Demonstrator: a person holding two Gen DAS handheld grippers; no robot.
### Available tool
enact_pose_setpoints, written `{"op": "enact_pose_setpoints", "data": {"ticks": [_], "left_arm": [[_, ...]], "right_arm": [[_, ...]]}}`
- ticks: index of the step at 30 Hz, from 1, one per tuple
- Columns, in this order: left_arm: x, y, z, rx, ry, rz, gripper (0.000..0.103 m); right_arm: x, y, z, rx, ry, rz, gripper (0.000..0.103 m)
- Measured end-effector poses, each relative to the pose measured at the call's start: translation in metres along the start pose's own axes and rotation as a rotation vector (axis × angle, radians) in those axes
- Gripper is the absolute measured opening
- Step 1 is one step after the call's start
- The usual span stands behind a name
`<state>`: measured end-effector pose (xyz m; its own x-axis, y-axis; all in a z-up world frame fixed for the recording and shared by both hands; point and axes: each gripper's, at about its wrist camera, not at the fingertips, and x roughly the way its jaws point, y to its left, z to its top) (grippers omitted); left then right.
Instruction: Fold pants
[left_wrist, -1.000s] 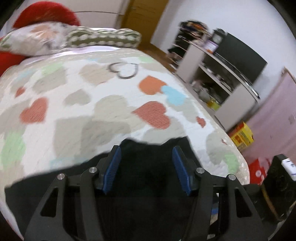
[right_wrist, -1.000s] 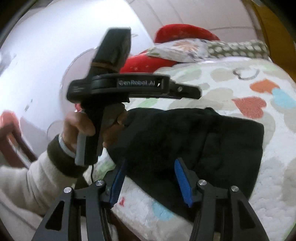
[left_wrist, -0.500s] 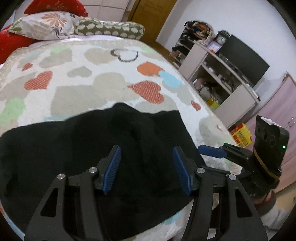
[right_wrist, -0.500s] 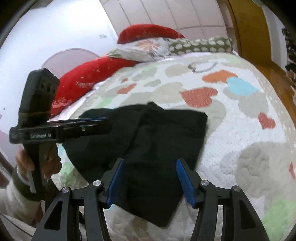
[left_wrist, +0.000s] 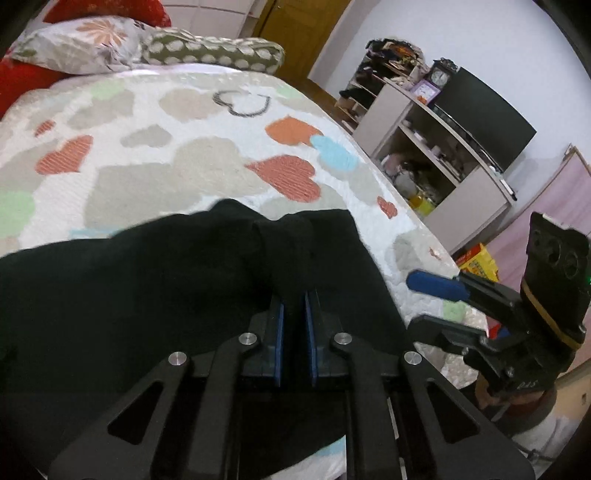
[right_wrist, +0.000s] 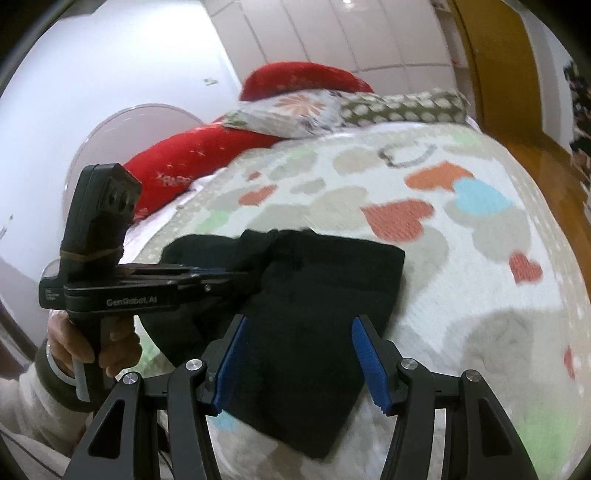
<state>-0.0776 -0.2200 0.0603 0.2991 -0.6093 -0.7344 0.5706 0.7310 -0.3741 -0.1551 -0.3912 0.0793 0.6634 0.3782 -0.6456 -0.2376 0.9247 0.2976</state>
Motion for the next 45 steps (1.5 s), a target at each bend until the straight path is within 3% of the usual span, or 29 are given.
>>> {"op": "enact_pose_setpoints", "data": {"ticks": [4,7,12,18,25,29,37,45], "left_arm": [[0.011,0.014,-0.007,-0.032,0.038,0.070,0.009],[0.022,0.017,-0.016,-0.049,0.049,0.082,0.009],[0.014,0.015,-0.012,-0.066,0.032,0.097,0.013],[-0.005,0.008,-0.005,-0.057,-0.046,0.160,0.017],[0.023,0.012,-0.007,-0.062,-0.016,0.227,0.018],[0.029,0.019,-0.009,-0.085,-0.024,0.206,0.018],[-0.005,0.021,-0.013,-0.105,-0.075,0.235,0.018],[-0.045,0.033,-0.028,-0.167,-0.125,0.269,0.018]], "right_arm": [[0.032,0.008,0.006,-0.040,0.038,-0.038,0.056],[0.064,0.003,-0.004,-0.033,0.143,-0.104,0.056],[0.049,0.003,-0.005,-0.033,0.120,-0.091,0.056],[0.028,0.005,0.000,-0.044,0.090,-0.105,0.056],[0.045,0.019,-0.020,-0.102,0.151,-0.154,0.056],[0.051,0.022,-0.026,-0.137,0.162,-0.190,0.057],[0.034,0.028,0.000,-0.109,0.113,-0.124,0.057],[0.072,0.045,0.009,-0.146,0.148,-0.102,0.057]]}}
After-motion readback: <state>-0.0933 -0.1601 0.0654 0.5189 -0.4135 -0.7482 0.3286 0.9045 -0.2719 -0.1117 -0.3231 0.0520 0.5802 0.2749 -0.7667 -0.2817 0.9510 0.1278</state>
